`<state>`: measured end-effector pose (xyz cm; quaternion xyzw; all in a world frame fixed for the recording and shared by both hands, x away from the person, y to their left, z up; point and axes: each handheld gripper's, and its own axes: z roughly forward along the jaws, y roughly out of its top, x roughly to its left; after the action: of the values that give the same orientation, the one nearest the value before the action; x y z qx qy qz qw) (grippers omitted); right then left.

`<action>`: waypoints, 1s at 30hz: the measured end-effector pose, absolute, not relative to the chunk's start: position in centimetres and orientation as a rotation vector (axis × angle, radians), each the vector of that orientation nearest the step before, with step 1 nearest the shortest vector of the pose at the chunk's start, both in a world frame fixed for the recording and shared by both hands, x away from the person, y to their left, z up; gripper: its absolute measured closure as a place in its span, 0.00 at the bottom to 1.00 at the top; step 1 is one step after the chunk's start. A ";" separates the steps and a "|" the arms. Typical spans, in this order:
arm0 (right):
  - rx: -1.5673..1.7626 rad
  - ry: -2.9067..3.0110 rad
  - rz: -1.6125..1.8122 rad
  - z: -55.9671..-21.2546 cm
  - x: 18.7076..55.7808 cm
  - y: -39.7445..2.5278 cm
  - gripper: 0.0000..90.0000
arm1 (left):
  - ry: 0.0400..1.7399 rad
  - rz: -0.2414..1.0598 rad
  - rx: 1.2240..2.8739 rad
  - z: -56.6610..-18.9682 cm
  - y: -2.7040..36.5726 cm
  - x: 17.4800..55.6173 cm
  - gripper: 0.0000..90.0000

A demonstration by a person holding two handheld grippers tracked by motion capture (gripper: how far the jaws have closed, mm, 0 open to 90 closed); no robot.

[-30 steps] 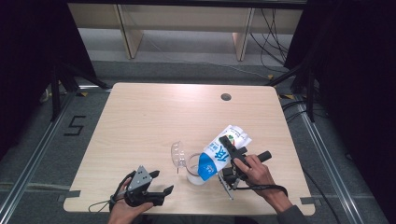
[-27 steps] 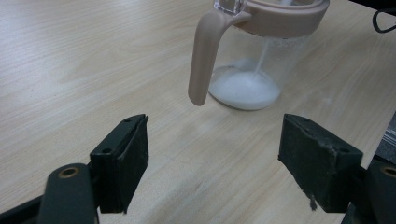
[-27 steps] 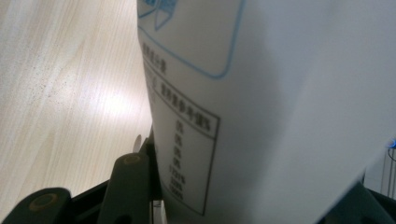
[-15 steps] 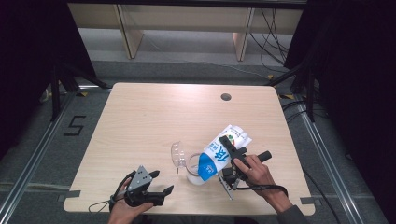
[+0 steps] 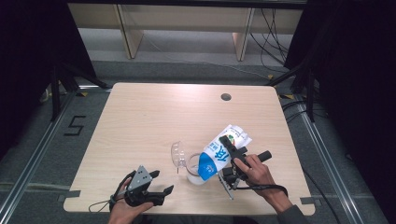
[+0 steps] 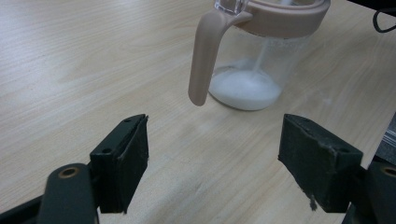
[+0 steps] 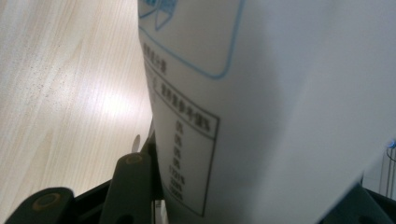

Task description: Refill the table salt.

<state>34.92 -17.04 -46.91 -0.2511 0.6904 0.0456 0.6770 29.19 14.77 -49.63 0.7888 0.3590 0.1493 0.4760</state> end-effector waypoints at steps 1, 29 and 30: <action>-0.570 1.546 0.114 -47.0 35.0 -17.0 0.61 | 0.873 0.366 1.921 -49.6 14.7 29.2 0.27; -0.535 1.555 0.124 -47.3 35.0 -17.2 0.62 | 0.890 0.354 1.916 -49.6 14.6 29.2 0.26; -0.544 1.559 0.111 -47.2 35.1 -17.2 0.62 | 0.888 0.354 1.915 -49.7 14.6 29.2 0.26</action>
<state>35.06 -17.20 -47.20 -0.2419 0.6935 0.0494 0.6769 29.22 14.64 -49.65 0.7849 0.3639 0.1450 0.4801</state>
